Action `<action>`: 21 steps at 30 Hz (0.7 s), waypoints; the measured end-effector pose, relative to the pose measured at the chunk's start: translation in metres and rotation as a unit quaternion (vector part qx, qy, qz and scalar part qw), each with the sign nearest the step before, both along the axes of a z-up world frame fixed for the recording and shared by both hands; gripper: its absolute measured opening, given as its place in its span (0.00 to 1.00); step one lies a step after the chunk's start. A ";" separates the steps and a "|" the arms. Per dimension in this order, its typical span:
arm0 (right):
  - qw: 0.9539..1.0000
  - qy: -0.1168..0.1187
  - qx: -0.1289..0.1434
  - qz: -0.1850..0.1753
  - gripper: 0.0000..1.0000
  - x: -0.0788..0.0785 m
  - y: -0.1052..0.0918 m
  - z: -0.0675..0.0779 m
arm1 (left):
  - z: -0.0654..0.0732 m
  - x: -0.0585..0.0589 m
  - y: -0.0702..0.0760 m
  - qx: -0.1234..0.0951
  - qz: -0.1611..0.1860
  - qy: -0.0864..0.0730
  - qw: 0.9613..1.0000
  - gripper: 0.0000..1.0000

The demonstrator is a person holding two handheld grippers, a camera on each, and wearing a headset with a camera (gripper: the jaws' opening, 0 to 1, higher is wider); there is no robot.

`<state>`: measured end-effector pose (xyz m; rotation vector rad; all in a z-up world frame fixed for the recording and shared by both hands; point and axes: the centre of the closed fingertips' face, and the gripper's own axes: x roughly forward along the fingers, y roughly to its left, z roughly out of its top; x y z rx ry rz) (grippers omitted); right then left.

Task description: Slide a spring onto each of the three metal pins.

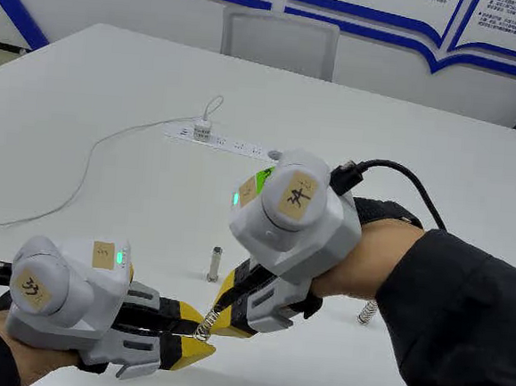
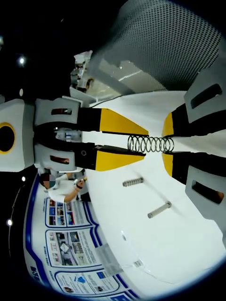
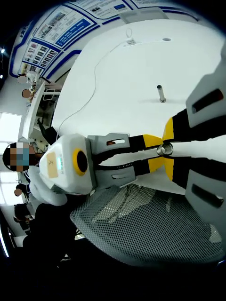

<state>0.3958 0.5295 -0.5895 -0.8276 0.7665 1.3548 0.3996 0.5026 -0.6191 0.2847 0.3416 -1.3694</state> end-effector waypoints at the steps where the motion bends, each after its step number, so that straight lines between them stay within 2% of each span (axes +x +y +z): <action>1: 1.000 0.000 0.000 0.001 0.12 0.000 0.001 0.000 | 0.000 0.000 0.000 -0.001 0.000 0.000 1.000 0.11; 13: 1.000 -0.002 0.006 0.007 0.12 0.001 0.010 -0.001 | -0.003 0.001 -0.002 -0.006 0.003 0.005 1.000 0.11; 16: 1.000 0.000 0.007 0.001 0.12 0.004 0.009 0.000 | -0.002 0.003 0.001 -0.014 0.012 0.017 1.000 0.12; 21: 1.000 0.001 0.010 -0.013 0.12 0.011 0.005 0.001 | -0.005 0.005 0.003 -0.011 0.020 0.021 1.000 0.17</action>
